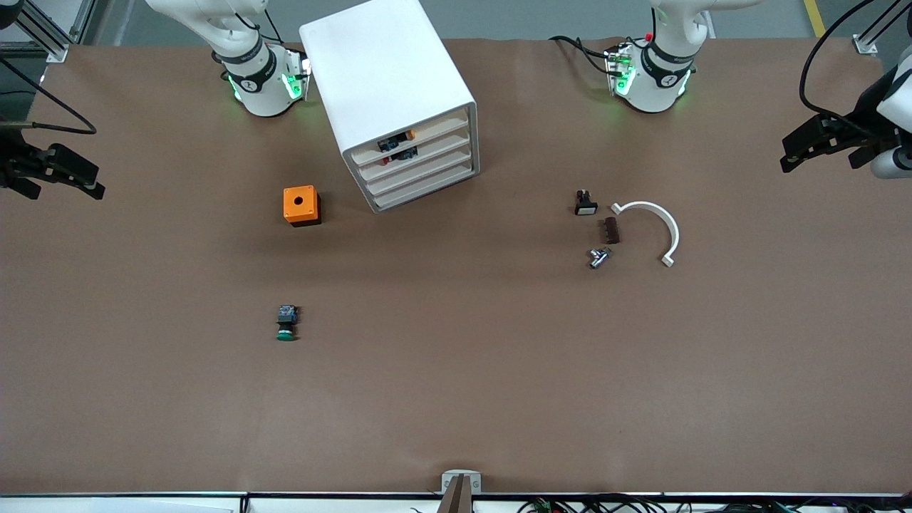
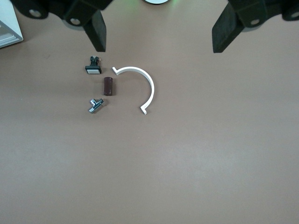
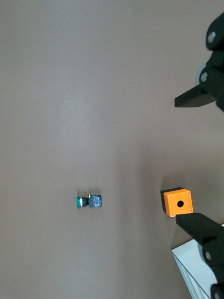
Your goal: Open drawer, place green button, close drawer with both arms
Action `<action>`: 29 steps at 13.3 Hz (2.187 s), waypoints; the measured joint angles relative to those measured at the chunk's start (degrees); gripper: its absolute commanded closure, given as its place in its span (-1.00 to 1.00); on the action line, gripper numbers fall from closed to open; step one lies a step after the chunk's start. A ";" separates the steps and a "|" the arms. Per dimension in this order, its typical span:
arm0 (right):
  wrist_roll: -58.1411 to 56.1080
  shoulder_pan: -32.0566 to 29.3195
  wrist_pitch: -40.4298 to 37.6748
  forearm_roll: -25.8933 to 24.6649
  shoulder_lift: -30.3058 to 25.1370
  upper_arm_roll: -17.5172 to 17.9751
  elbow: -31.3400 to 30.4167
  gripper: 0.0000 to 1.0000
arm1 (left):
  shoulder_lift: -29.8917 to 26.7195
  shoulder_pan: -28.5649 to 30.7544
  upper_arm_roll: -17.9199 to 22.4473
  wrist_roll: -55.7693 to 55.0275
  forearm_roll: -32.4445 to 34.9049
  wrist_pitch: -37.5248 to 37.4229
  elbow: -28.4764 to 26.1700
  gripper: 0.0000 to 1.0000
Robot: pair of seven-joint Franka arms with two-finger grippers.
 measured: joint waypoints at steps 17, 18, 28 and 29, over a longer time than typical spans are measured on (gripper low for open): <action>0.00 0.12 -1.83 0.00 -1.66 0.15 -2.01 -1.00 | 15.46 -0.50 0.14 -0.88 0.31 2.48 3.38 -1.00; 0.00 0.12 -1.82 0.00 -1.66 0.16 -2.01 -1.00 | 15.42 -0.50 0.14 -0.88 0.31 2.48 3.51 -1.00; 0.00 1.71 -1.41 0.04 -1.84 0.65 -1.92 -1.00 | 15.05 -0.83 -0.13 -8.80 0.29 2.17 3.59 -1.00; 0.00 1.88 -1.45 0.04 -1.86 0.69 -1.92 -1.00 | 15.11 -1.12 -0.21 -11.32 0.11 2.13 3.57 -1.00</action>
